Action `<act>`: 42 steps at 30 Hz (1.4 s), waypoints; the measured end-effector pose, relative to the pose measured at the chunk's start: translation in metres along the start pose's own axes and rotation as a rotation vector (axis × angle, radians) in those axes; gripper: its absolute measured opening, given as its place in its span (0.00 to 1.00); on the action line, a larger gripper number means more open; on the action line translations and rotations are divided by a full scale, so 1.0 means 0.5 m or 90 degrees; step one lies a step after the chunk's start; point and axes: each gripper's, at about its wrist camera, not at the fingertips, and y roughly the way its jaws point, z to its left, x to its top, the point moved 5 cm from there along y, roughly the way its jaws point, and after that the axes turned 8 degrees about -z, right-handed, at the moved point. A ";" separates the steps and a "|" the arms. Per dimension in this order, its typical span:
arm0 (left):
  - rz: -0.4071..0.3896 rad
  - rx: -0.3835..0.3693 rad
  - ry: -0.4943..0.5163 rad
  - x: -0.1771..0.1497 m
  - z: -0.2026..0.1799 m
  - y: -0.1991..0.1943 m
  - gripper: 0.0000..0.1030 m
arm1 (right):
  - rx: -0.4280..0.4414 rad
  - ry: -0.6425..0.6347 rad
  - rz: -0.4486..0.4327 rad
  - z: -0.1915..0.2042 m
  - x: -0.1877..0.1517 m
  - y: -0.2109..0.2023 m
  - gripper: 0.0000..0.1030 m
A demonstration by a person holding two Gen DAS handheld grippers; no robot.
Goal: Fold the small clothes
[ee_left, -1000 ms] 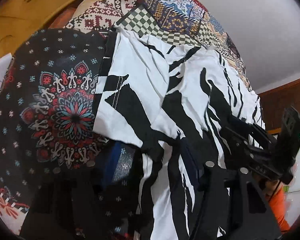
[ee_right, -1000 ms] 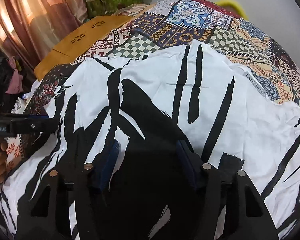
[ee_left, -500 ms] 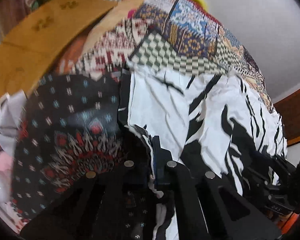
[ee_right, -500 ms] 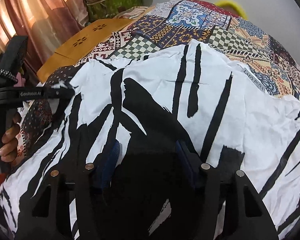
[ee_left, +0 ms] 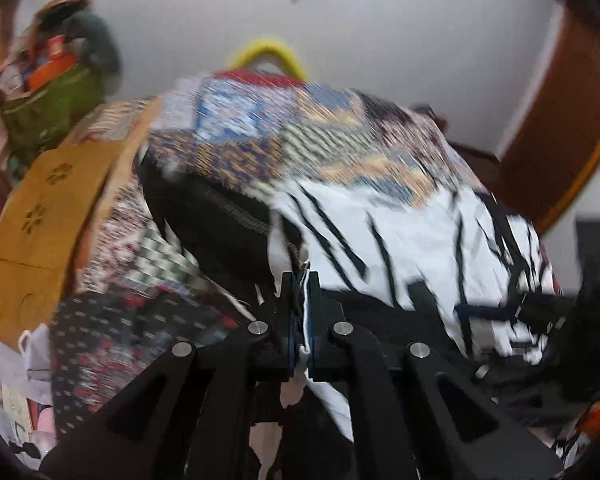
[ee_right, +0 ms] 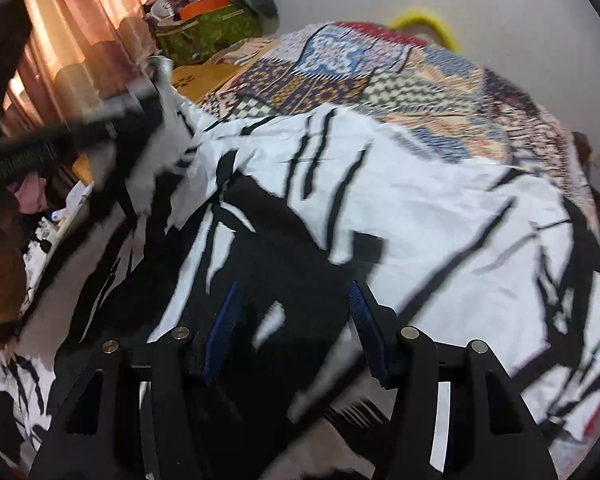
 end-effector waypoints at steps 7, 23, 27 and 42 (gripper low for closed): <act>0.124 -0.026 -0.002 -0.116 -0.042 0.066 0.03 | -0.031 0.009 -0.018 -0.039 -0.014 -0.064 0.51; 0.019 0.039 0.002 -0.045 0.028 -0.040 0.52 | 0.008 0.056 -0.024 -0.008 0.041 0.003 0.51; 0.038 0.064 -0.025 -0.044 0.091 0.002 0.52 | -0.006 0.037 -0.016 -0.004 0.060 0.056 0.51; 0.103 0.035 -0.034 -0.127 0.113 0.130 0.59 | -0.057 -0.037 -0.012 -0.026 0.112 0.187 0.07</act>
